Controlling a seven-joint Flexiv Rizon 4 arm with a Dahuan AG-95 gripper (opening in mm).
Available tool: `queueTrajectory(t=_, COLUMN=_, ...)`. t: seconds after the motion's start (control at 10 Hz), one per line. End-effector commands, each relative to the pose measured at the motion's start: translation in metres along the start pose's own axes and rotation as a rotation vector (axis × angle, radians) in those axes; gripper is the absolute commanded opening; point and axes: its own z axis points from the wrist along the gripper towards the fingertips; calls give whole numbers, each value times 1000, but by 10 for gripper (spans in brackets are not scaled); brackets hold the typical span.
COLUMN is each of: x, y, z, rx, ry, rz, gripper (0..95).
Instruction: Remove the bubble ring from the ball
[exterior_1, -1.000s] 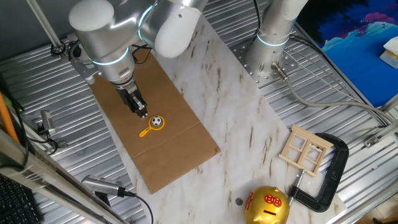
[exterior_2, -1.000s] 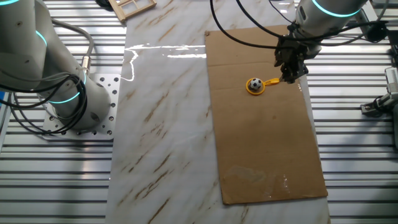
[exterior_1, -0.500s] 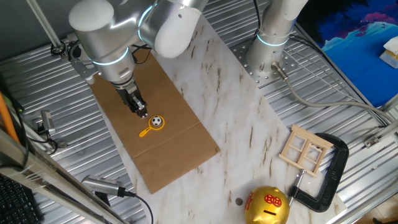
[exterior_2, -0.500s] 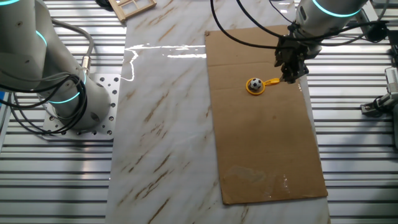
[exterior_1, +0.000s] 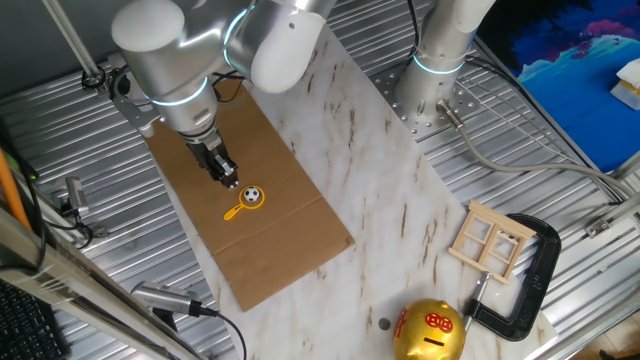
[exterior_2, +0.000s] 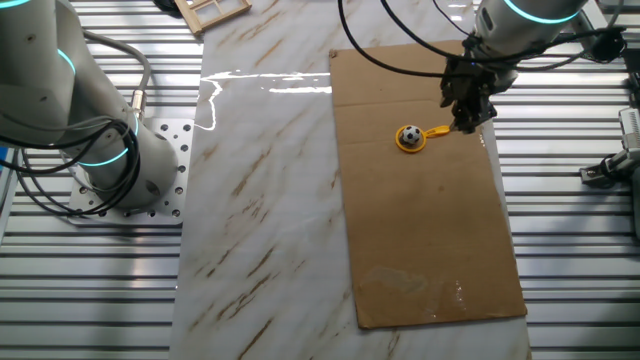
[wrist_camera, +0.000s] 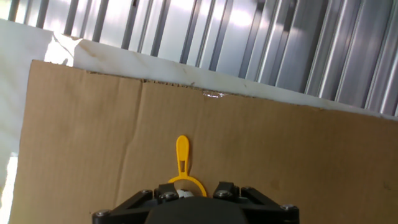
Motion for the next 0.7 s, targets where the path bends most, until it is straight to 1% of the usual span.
queueTrajectory(t=0.1, x=-2, y=1, z=0, rx=-11, ry=22, rz=-33, gripper=380)
queueTrajectory(t=0.2, x=-2, y=1, z=0, rx=-19, ry=23, rz=-44, gripper=380)
queueTrajectory(t=0.4, x=-2, y=1, z=0, rx=-21, ry=24, rz=-49, gripper=380)
queueTrajectory(t=0.5, x=1, y=2, z=2, rx=-32, ry=16, rz=-29, gripper=380)
queueTrajectory(t=0.6, x=4, y=5, z=9, rx=-38, ry=2, rz=-9, gripper=380)
queueTrajectory(t=0.7, x=5, y=10, z=15, rx=-40, ry=-9, rz=9, gripper=380)
